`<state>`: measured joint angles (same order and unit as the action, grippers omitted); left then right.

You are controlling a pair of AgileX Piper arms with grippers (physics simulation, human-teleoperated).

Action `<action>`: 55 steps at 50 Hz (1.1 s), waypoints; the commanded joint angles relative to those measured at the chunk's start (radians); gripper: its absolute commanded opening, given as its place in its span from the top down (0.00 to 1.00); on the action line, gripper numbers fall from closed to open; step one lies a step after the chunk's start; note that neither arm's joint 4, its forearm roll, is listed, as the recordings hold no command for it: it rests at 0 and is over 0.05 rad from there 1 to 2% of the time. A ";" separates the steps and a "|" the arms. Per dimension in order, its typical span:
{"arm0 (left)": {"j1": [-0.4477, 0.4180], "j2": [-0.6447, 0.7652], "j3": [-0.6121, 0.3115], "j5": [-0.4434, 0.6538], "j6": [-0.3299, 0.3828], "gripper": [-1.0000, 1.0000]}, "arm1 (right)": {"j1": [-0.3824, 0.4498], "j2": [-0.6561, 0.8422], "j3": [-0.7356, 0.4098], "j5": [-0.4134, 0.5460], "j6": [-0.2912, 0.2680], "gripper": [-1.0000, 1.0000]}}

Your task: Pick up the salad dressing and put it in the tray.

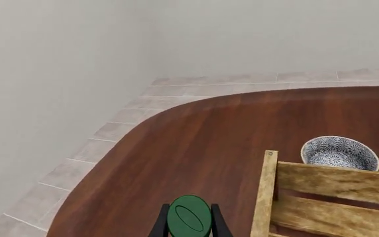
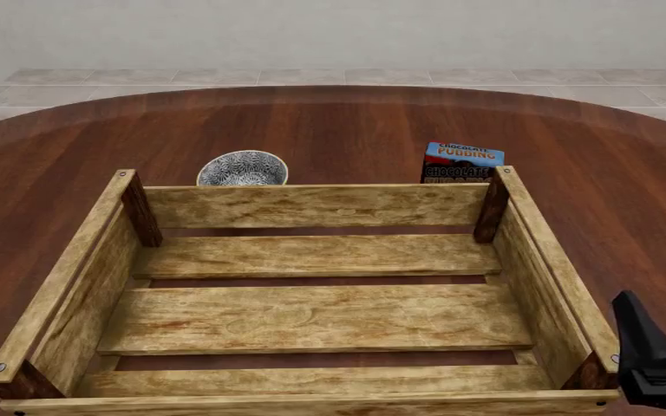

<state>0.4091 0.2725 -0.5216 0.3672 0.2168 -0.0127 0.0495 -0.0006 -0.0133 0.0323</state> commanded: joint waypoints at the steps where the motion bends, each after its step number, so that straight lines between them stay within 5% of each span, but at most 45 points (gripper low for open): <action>1: -0.074 0.003 -0.055 -0.016 0.027 1.00 | -0.002 -0.002 0.000 0.002 0.001 0.00; 23: -0.263 0.040 -0.212 -0.020 0.056 1.00 | 0.001 0.001 0.000 0.000 -0.005 0.00; 55: -0.535 0.165 -0.326 -0.094 0.118 1.00 | -0.006 0.013 0.000 -0.008 -0.004 0.00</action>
<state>-0.0419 0.4014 -0.8119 0.3030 0.3022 -0.0156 0.0587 -0.0004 -0.0184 0.0270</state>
